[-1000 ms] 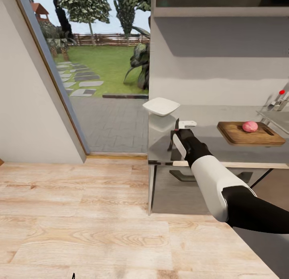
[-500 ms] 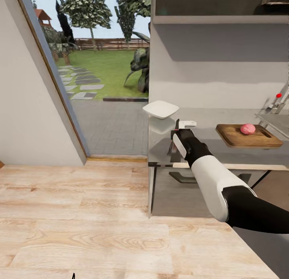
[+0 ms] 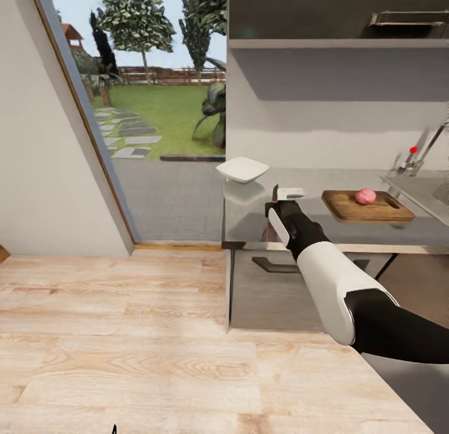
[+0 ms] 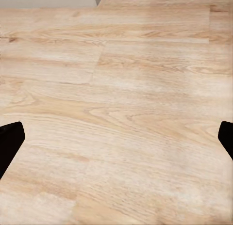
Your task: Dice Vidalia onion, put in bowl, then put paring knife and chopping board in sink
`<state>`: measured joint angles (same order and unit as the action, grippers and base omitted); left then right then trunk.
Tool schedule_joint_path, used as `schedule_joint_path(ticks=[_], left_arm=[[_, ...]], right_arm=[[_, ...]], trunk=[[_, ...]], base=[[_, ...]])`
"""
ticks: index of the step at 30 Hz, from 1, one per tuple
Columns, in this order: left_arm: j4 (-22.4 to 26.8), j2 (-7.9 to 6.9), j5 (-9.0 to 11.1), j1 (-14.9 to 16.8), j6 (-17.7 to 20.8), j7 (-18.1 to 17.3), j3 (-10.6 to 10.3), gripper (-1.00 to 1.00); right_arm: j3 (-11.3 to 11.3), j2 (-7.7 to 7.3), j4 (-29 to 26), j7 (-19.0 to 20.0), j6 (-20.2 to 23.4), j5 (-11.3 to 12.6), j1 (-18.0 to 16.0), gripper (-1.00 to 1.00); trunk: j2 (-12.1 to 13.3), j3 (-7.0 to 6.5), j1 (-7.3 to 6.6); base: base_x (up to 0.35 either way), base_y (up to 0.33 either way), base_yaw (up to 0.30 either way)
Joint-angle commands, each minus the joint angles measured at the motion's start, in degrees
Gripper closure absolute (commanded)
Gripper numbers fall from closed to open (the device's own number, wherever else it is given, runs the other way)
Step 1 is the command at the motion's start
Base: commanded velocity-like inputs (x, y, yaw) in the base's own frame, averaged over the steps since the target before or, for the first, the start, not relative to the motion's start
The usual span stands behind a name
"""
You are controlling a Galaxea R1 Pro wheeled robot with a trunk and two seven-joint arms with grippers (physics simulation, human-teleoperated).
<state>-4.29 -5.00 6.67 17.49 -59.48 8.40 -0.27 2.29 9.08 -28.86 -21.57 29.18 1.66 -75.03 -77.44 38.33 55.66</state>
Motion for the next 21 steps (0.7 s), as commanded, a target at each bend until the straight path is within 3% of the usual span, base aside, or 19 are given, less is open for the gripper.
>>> schedule_joint_path(ticks=[1, 21], left_arm=[[-0.19, 0.00, 0.28, 0.08, -0.29, -0.13, -0.08, -1.00], [-0.19, 0.07, 0.28, 0.08, -0.29, -0.13, -0.08, -1.00]], right_arm=[[0.25, -0.02, -0.05, -0.31, 0.35, 0.18, -0.03, 1.00], [0.34, 0.43, -3.06, -0.49, 0.83, 0.03, -0.03, 1.00]], trunk=[[-0.03, -0.04, -0.01], [-0.03, -1.85, -0.01]], base=[[-0.034, -0.020, 0.000], [-0.003, -0.002, 0.000]])
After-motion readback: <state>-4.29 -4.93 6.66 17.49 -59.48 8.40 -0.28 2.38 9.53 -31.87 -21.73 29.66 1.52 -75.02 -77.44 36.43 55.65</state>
